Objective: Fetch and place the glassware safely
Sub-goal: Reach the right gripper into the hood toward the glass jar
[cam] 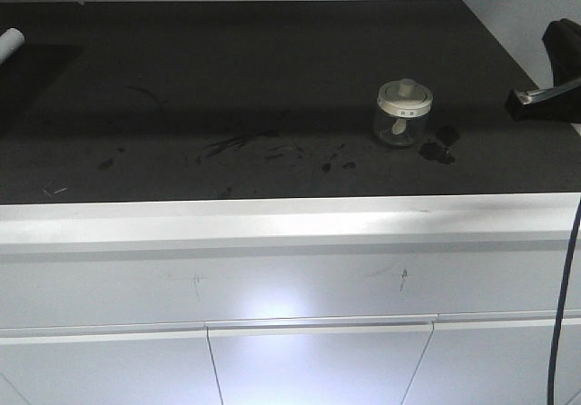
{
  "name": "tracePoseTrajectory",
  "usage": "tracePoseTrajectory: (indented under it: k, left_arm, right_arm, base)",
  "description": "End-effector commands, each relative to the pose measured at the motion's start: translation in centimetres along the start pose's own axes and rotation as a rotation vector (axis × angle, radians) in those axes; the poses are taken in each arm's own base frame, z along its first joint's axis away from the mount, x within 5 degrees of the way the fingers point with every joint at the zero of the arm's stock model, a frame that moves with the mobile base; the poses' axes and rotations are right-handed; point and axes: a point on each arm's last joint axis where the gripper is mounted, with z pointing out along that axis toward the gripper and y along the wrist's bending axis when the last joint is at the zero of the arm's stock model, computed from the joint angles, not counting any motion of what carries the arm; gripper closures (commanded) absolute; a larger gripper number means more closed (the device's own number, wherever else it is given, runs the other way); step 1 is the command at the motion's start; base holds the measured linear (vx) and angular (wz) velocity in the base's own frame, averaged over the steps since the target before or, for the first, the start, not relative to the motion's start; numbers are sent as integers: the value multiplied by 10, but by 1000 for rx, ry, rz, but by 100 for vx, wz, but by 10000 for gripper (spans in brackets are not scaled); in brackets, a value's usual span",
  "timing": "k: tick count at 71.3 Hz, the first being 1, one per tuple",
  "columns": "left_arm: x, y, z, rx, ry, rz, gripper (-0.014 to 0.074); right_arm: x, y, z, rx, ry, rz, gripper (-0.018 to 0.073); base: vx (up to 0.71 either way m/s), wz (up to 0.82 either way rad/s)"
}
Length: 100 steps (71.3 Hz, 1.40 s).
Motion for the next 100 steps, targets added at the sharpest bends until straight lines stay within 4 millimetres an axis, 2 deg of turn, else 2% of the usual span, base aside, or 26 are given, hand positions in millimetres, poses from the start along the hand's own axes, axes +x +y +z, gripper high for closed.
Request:
tracePoseTrajectory:
  k: [1,10,17,27,44,67,79,100]
  left_arm:
    - [-25,1,-12,-5,-76,-13,603]
    - [-30,2,-27,-8,-48,-12,603]
    - [-24,1,-40,-8,-37,-14,603]
    - [-2,-6,-60,18,-1,-18,603]
    - [25,-12,-92,43,83,-102,603]
    - [30,-10,-128,33,177,-94,603]
    - [31,-10,-138,29,206,-93,603]
    - [31,-10,-139,29,216,-93,603]
  right_arm:
    - [-25,4,-6,-55,-100,18,563]
    - [-20,9,-20,-63,-70,84,562]
    - [-9,11,-33,-45,-6,88,561]
    - [-3,14,-50,-22,41,84,561]
    - [-18,11,-71,48,76,78,561]
    - [-33,10,-94,96,76,26,561]
    - [-33,10,-95,106,86,24,561]
    - [-33,10,-95,105,86,25,560]
  base:
    - [0,0]
    - [0,0]
    - [0,0]
    - [0,0]
    - [0,0]
    - [0,0]
    - [0,0]
    - [0,0]
